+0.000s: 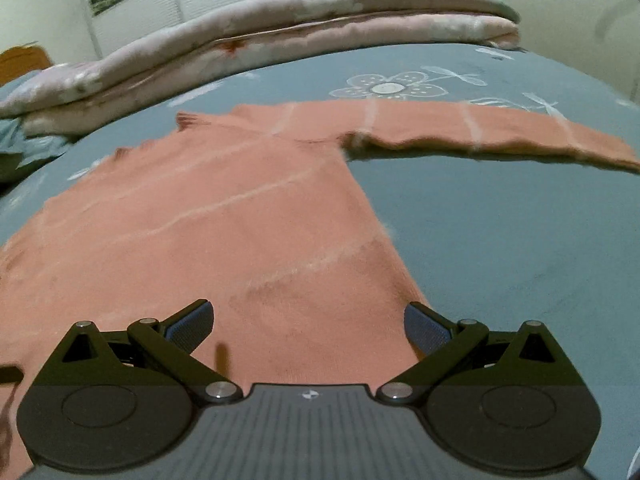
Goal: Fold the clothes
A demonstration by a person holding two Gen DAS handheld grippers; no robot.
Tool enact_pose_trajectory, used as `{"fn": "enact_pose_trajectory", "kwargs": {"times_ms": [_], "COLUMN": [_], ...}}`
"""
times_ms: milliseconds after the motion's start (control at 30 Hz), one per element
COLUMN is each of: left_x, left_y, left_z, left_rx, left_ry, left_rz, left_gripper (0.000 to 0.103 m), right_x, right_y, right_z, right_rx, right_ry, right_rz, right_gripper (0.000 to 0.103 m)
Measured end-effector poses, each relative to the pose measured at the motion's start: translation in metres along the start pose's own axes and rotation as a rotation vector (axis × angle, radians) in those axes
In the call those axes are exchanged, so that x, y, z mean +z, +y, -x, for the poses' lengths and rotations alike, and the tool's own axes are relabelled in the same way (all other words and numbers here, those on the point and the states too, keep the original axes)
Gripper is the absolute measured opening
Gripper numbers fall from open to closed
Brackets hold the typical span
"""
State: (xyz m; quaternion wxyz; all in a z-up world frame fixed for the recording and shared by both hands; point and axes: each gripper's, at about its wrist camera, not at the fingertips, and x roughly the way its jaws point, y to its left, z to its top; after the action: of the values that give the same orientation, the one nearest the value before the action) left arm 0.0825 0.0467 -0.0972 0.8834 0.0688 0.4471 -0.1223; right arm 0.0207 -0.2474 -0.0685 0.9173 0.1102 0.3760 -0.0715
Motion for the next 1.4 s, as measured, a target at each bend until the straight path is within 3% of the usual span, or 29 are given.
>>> {"fn": "enact_pose_trajectory", "kwargs": {"times_ms": [67,267,467,633,767,967,1200,1300,1400], "left_x": [0.0,-0.005,-0.036,-0.069,-0.089,-0.111,-0.126,-0.124,-0.12], "left_y": [-0.001,-0.028,-0.063,-0.07,-0.064,-0.061,-0.067,-0.068,-0.068], "left_z": [0.015,0.035,0.041,0.052,0.057,0.071,0.093,0.107,0.1], "left_rx": [0.015,-0.178,-0.131,-0.072,-0.047,-0.028,-0.022,-0.062,-0.109], "left_ry": [-0.032,-0.1,-0.093,-0.092,-0.058,-0.115,-0.227,-0.328,-0.318], "left_rz": [0.038,0.071,-0.046,-0.067,-0.003,0.059,0.034,0.05,0.099], "left_gripper": [0.101,0.102,0.102,0.102,0.102,0.102,0.102,0.102,0.102], "right_x": [0.003,0.001,0.001,0.006,-0.013,-0.053,-0.091,-0.091,-0.084], "right_y": [0.0,0.008,0.031,0.067,0.075,0.071,0.062,0.051,0.036], "right_z": [0.008,0.026,0.01,-0.014,-0.012,0.037,0.079,0.097,0.102], "right_rx": [0.009,0.23,0.481,0.578,0.534,0.408,0.339,0.315,0.262], "right_ry": [0.012,0.008,0.045,0.075,0.112,0.074,-0.005,-0.064,-0.112], "right_rz": [-0.028,-0.145,-0.232,-0.185,-0.141,0.047,0.168,0.173,0.16], "right_gripper": [0.103,0.103,0.103,0.103,0.103,0.103,0.103,0.103,0.103]}}
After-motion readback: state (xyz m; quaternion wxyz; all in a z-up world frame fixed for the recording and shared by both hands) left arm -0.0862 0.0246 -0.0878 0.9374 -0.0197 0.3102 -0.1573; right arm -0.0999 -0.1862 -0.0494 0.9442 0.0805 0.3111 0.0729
